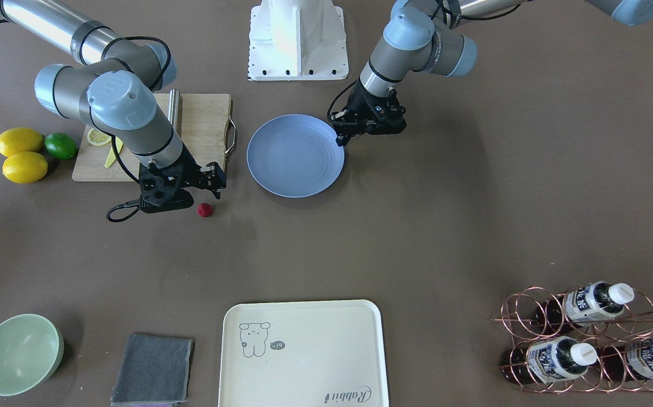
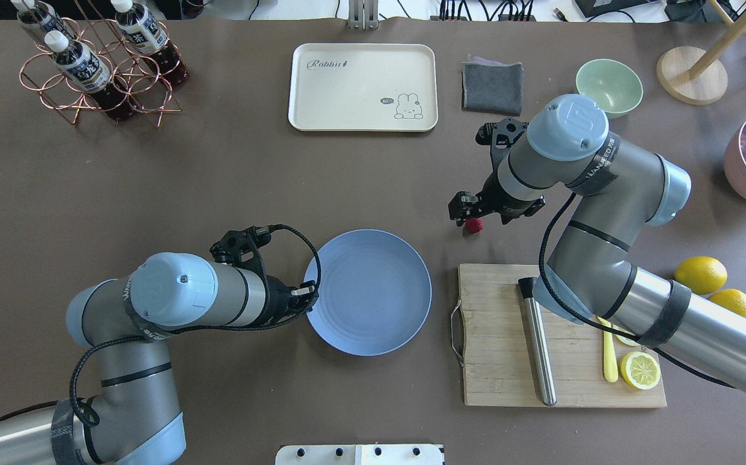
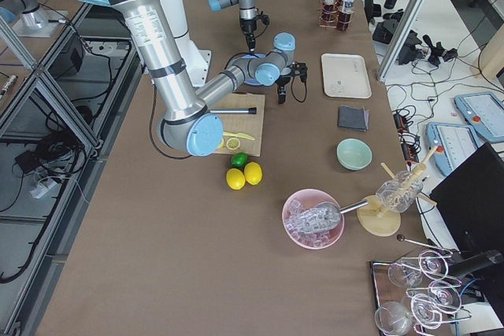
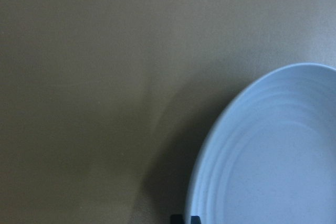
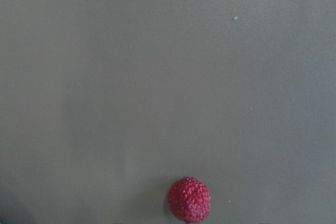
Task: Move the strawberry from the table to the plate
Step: 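Lower the right gripper onto the red strawberry and close it, then carry the strawberry over the blue plate while the left gripper draws back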
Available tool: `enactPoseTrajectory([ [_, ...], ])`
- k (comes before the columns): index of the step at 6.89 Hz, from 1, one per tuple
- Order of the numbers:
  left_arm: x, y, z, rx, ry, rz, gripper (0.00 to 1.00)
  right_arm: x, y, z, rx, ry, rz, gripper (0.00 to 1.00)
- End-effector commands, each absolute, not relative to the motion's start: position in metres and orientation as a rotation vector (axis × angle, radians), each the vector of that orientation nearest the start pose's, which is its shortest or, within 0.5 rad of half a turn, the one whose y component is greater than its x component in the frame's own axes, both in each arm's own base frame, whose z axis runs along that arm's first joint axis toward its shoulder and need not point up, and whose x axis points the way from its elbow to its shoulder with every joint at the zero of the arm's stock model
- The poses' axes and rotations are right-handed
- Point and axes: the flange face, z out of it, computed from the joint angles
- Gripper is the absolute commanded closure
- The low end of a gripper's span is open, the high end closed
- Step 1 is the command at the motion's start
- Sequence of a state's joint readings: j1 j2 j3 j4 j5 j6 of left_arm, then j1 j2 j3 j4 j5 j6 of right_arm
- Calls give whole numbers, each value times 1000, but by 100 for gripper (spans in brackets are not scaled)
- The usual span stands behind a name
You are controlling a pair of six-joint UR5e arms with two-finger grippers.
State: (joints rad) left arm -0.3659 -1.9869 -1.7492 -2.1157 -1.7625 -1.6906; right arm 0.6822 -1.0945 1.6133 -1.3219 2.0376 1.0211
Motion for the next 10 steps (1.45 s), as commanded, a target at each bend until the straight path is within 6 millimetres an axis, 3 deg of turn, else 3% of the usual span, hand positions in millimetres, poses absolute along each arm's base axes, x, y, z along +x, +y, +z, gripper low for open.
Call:
enactPoseTrajectory([
  [1, 544, -331, 281, -28, 1157, -320, 32, -474, -498, 358, 80, -867, -57, 14],
  [3, 543, -332, 280, -28, 1158, -323, 32, -481, -493, 360, 70, -864, -59, 37],
  [4, 543, -332, 279, -27, 1160, -321, 32, -482, -492, 361, 68, -862, -59, 73],
  [5, 541, -332, 277, -25, 1164, -322, 32, -483, -492, 363, 67, -860, -65, 100],
  [6, 537, -332, 272, -23, 1175, -321, 32, -482, -494, 353, 80, -874, -71, 100],
  [8, 518, -339, 260, -5, 1201, -322, 33, -470, -499, 311, 94, -931, -65, 100],
  [9, 499, -358, 268, 29, 1191, -280, 36, -462, -491, 290, 101, -953, -71, 100],
  [10, 473, -375, 289, 33, 1160, -238, 36, -458, -476, 269, 81, -963, -49, 100],
])
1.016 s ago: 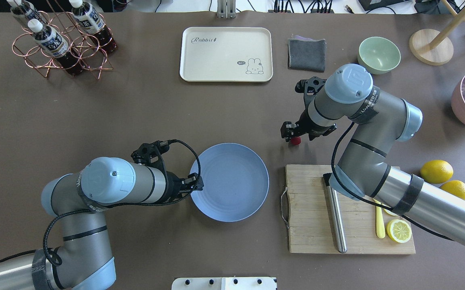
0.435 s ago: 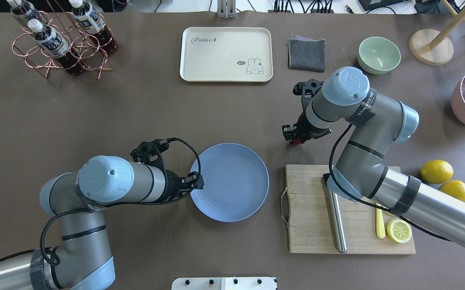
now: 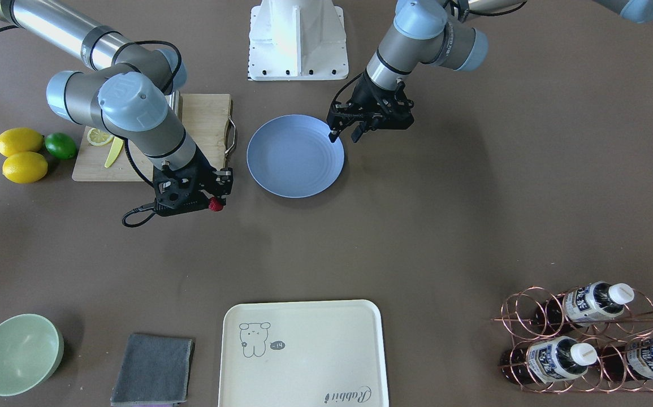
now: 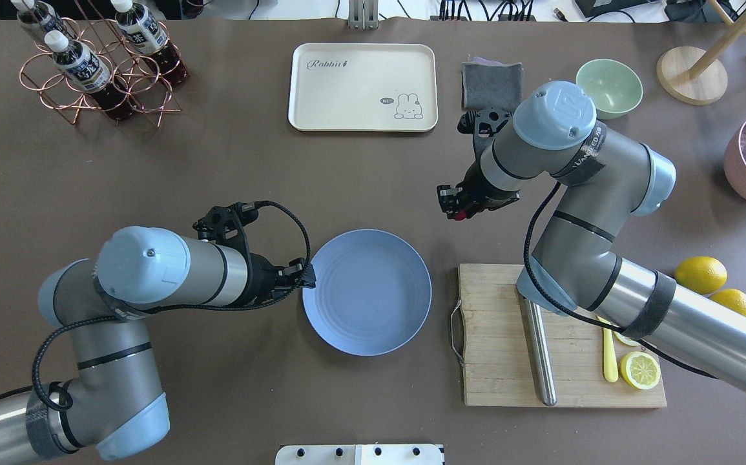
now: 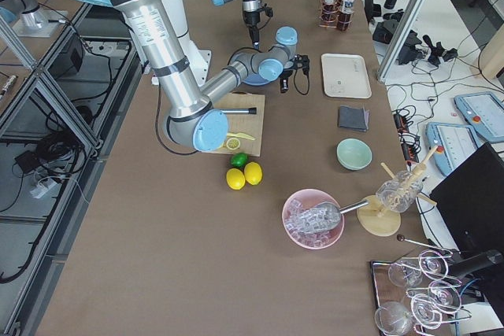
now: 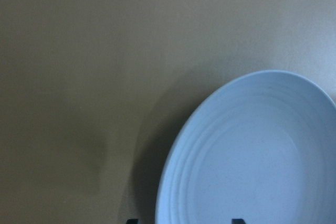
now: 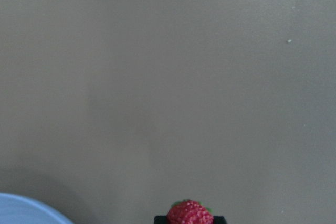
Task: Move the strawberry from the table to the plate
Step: 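Carry the strawberry over the blue plate while the left gripper draws back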
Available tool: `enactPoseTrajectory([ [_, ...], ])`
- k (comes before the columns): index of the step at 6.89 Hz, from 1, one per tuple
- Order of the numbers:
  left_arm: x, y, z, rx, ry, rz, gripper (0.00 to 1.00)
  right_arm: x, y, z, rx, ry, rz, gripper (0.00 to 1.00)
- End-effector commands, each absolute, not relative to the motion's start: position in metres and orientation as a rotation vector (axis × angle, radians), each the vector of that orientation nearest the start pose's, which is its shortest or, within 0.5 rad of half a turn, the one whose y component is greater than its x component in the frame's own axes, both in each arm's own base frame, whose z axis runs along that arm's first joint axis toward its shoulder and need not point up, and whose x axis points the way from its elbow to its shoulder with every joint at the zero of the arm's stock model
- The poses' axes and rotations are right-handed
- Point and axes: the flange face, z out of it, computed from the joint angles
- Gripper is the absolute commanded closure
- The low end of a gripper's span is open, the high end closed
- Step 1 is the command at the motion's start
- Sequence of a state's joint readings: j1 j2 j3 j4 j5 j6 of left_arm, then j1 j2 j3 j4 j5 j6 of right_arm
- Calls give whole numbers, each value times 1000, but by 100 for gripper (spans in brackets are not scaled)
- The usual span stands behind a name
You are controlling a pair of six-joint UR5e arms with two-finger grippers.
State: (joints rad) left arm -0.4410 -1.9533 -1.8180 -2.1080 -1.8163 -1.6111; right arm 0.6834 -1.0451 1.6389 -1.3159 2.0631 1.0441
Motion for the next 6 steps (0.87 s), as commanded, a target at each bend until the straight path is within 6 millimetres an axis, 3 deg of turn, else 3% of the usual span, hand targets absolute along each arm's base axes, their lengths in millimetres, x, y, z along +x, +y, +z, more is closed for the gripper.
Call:
enactPoseTrajectory([
  [1, 445, -396, 307, 50, 1138, -192, 36, -468, -459, 256, 61, -984, -29, 100],
  [2, 409, -422, 330, 52, 1116, -159, 36, -498, -437, 231, 37, -1006, -20, 100],
  [4, 350, -447, 381, 84, 1056, -105, 36, -543, -392, 222, 61, -991, -42, 100],
  [6, 334, -460, 395, 92, 1039, -107, 36, -578, -362, 224, 84, -962, -48, 100],
])
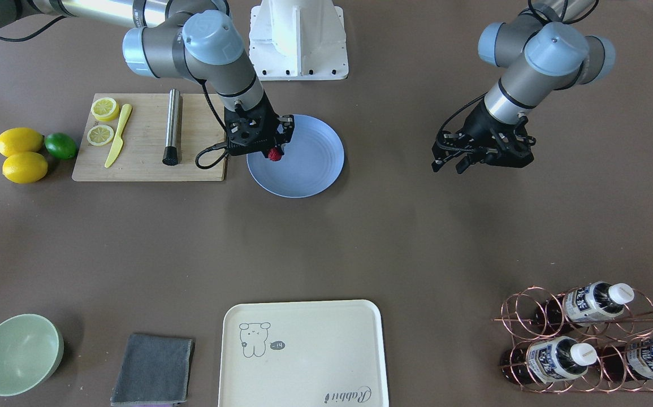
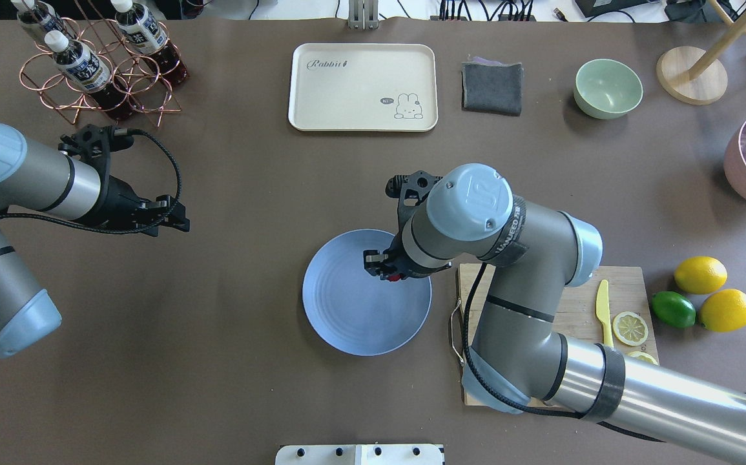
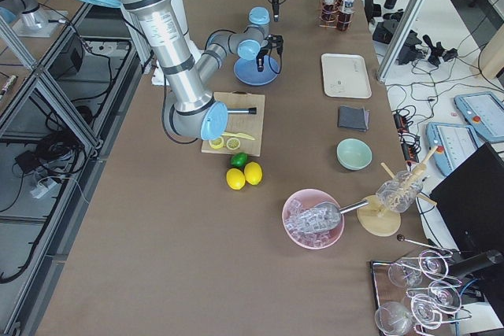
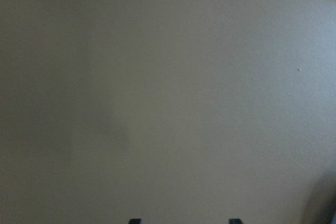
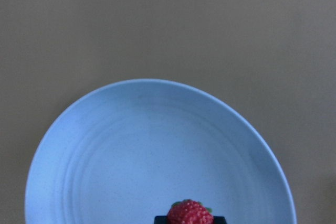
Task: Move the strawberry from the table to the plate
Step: 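Carry the strawberry over the blue plate while the left gripper draws back, then lower the strawberry onto the blue plate and open the right gripper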
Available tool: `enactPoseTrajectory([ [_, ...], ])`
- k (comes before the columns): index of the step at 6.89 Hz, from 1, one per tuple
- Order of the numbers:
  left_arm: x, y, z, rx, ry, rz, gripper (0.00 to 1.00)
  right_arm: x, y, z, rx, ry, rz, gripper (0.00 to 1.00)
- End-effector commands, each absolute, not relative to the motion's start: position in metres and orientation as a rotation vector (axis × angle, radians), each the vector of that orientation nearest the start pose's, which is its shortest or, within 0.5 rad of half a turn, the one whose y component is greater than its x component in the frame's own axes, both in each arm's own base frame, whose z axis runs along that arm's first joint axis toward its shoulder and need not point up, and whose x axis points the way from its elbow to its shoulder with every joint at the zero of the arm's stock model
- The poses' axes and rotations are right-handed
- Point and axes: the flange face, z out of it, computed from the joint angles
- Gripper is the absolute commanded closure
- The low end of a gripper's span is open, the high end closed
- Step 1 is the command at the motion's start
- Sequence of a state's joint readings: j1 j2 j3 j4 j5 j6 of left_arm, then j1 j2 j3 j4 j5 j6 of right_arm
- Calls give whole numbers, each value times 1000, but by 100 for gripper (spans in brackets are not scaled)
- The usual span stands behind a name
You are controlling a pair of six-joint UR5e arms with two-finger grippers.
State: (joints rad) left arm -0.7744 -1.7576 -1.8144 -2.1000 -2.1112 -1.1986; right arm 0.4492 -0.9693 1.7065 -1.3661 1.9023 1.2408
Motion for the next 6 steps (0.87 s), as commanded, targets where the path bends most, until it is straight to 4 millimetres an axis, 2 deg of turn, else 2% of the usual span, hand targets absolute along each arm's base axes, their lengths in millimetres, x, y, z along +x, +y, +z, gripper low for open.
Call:
enactPoseTrajectory([
  [1, 329, -468, 408, 108, 1017, -87, 35, -595, -359, 218, 73, -958, -47, 100],
  [2, 321, -466, 423, 115, 995, -66, 35, -605, -354, 219, 87, -946, -42, 100],
  [6, 317, -464, 428, 112, 989, -70, 33, -608, -350, 221, 85, -943, -46, 100],
])
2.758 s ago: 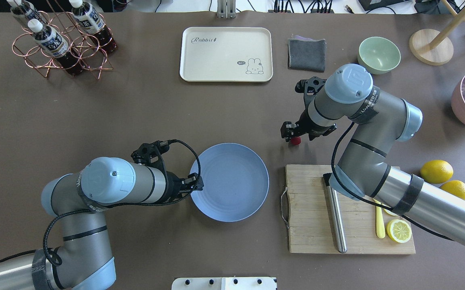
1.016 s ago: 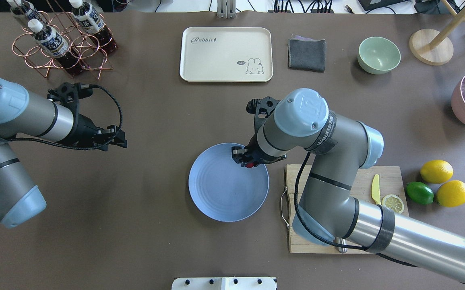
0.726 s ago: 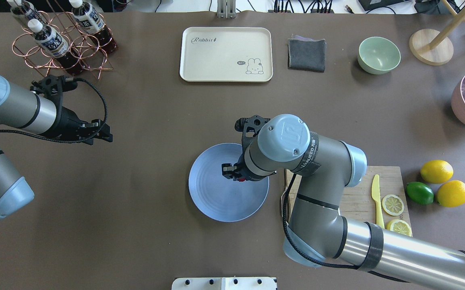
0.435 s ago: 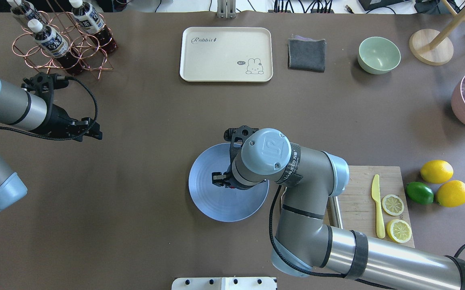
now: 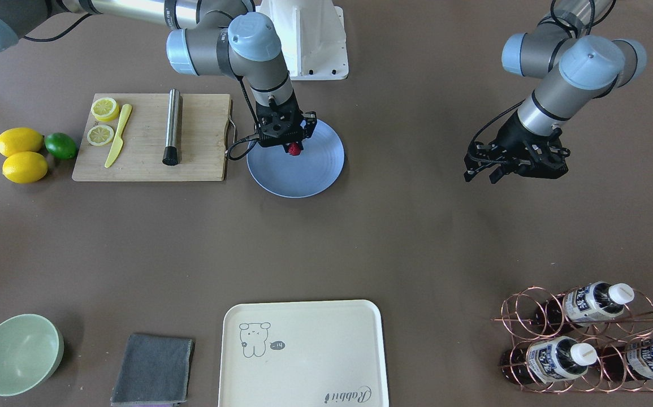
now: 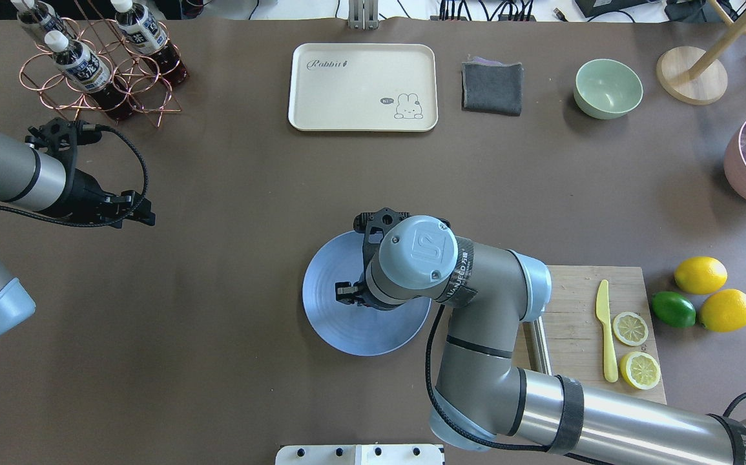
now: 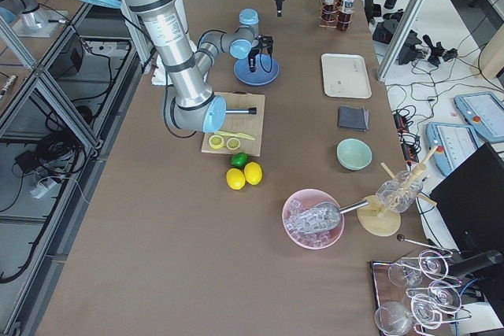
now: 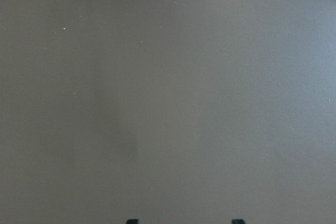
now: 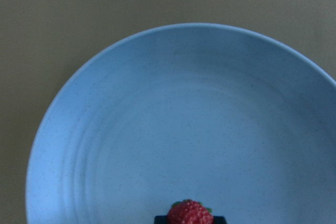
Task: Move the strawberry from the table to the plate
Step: 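Lower the strawberry onto the blue plate and open the right gripper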
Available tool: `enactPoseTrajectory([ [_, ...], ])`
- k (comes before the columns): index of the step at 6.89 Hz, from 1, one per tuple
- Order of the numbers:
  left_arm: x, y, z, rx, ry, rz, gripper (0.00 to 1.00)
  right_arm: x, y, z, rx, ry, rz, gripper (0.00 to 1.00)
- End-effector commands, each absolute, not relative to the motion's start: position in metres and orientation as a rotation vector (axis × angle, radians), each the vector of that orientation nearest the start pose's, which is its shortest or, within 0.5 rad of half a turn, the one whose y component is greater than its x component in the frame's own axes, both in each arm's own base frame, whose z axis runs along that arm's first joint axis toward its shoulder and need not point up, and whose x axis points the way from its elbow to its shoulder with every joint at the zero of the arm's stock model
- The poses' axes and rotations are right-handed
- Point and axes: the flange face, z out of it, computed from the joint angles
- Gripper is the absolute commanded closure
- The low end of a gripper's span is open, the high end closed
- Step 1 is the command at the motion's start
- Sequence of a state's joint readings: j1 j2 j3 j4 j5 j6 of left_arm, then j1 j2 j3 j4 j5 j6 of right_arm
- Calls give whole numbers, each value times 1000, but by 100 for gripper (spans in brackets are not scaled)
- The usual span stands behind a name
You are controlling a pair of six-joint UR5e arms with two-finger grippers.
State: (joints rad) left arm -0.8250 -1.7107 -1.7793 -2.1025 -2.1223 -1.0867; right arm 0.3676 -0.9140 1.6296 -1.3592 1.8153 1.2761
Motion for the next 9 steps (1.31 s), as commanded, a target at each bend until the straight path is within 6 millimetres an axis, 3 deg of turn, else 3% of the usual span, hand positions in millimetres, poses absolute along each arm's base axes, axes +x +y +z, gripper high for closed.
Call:
enactPoseTrajectory([
  [1, 318, -464, 429, 110, 988, -70, 33, -608, -350, 222, 84, -941, -47, 100],
  [4, 318, -464, 427, 114, 991, -70, 33, -609, -352, 225, 83, -936, -44, 100],
  [6, 318, -464, 426, 115, 992, -69, 33, -609, -353, 227, 81, -929, -39, 13],
  [7, 318, -464, 424, 117, 994, -68, 33, -608, -354, 228, 82, -925, -37, 3],
  [9, 310, -468, 421, 126, 999, -79, 33, -590, -372, 215, 89, -952, 4, 1],
])
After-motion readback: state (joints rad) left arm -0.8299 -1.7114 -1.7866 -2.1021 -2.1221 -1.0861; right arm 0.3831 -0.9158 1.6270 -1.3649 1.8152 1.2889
